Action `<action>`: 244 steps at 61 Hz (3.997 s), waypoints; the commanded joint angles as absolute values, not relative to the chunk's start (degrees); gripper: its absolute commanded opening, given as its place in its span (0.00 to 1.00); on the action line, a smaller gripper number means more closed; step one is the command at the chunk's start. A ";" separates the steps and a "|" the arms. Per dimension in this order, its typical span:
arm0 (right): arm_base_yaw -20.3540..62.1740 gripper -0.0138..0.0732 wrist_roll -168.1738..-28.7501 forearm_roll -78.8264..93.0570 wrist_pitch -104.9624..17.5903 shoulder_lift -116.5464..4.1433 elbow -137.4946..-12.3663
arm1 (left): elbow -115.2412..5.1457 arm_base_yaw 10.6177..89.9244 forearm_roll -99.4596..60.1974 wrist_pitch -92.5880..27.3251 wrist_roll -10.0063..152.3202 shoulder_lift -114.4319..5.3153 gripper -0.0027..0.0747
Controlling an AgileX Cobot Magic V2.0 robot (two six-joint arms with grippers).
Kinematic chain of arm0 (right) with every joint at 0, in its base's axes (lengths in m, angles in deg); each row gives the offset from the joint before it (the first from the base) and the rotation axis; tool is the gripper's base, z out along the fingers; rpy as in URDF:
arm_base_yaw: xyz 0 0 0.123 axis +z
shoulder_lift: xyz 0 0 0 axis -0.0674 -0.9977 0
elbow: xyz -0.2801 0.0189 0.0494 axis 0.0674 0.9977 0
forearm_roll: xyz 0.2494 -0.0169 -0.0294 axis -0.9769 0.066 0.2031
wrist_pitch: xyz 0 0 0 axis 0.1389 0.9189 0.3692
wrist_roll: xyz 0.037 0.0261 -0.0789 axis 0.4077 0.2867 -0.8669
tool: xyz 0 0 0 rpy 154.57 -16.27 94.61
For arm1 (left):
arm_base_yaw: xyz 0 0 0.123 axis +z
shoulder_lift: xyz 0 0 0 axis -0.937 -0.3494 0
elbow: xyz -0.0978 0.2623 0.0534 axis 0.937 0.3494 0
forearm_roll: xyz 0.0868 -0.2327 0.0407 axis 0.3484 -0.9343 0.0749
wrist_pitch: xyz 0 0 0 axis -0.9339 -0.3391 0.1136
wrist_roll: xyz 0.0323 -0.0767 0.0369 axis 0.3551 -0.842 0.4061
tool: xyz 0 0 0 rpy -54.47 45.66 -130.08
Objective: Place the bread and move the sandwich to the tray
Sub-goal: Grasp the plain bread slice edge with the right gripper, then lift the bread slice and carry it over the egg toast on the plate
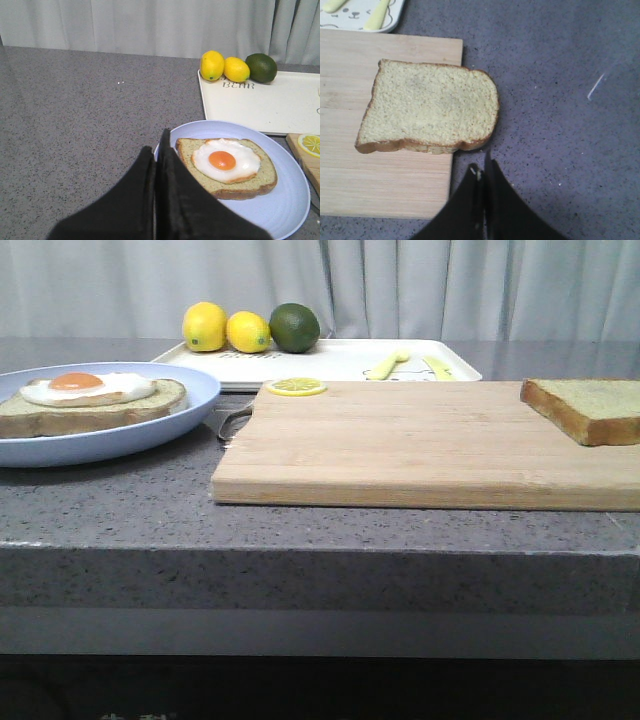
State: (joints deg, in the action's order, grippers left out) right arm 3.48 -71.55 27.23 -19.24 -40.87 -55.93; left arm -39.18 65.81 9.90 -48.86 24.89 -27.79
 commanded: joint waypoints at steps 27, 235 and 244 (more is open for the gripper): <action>3.50 0.80 -71.82 25.12 -22.50 -43.19 -58.17 | -40.98 65.86 9.73 -44.86 25.09 -30.12 0.67; 20.53 0.26 -120.97 -77.74 -13.16 -85.63 -81.43 | -40.98 44.80 12.96 -42.97 27.64 -35.14 0.67; 26.82 0.26 -123.85 -84.86 -14.27 -92.47 -85.53 | -40.98 44.80 12.96 -42.97 27.64 -35.14 0.67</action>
